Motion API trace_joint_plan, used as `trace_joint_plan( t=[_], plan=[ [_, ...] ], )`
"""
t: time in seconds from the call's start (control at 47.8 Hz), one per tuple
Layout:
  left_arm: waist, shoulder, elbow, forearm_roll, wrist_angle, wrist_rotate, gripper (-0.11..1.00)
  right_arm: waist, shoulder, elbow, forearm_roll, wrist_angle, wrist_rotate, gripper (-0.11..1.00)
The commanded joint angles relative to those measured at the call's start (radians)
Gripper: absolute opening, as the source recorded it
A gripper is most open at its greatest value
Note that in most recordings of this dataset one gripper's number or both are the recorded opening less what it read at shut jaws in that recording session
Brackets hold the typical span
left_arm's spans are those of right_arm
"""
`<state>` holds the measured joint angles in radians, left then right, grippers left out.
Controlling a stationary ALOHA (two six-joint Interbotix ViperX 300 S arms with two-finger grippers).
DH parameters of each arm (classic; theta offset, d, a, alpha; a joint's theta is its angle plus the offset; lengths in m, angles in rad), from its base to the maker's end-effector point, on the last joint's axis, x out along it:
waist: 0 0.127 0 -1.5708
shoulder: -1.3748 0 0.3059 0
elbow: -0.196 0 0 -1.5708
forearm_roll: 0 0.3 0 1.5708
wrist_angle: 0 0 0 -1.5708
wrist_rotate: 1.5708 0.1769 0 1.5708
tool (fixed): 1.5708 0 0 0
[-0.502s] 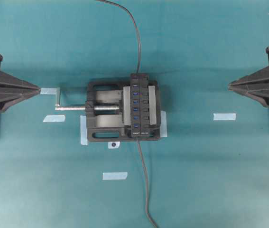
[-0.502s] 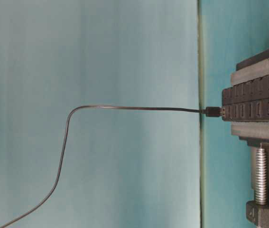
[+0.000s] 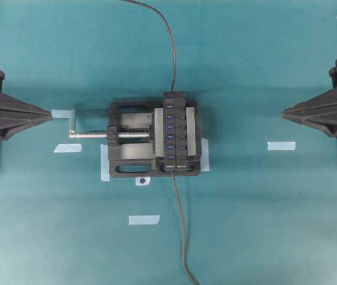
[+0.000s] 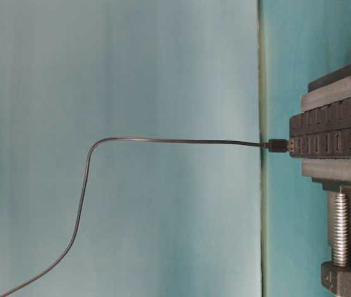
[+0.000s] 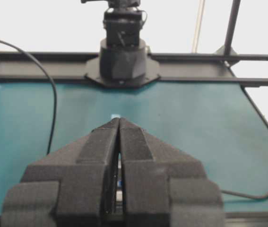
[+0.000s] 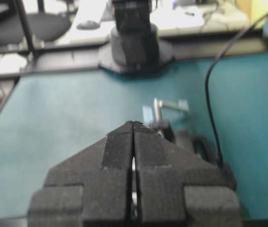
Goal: Insert the USB into the second port from the front of the fixed hub.
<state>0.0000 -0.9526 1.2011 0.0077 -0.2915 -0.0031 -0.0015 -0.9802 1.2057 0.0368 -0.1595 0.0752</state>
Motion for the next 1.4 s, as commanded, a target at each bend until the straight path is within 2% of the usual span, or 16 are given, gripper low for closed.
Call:
trace_joint_plan(
  t=[0.0,0.272,0.481,0.899,1.171,1.38],
  plan=[
    [0.002,0.034,-0.026,0.003,0.008,0.0,0.0,-0.002,0.006,-0.035,0.0,0.037,0.009,-0.01],
    [-0.006,0.141,-0.055,0.003,0.1,0.0,0.0,-0.02,0.025,-0.086,0.0,0.195,0.011,-0.02],
    [-0.015,0.167,-0.08,0.003,0.207,-0.002,0.0,-0.038,0.06,-0.118,0.0,0.314,0.009,-0.02],
    [-0.015,0.193,-0.101,0.003,0.307,-0.006,0.0,-0.095,0.204,-0.189,-0.021,0.382,0.006,-0.02],
    [-0.015,0.242,-0.121,0.003,0.311,-0.011,0.0,-0.132,0.327,-0.252,-0.029,0.436,-0.002,-0.02],
    [-0.015,0.273,-0.124,0.003,0.311,-0.009,0.0,-0.141,0.439,-0.302,-0.057,0.445,-0.034,-0.02]
  ],
)
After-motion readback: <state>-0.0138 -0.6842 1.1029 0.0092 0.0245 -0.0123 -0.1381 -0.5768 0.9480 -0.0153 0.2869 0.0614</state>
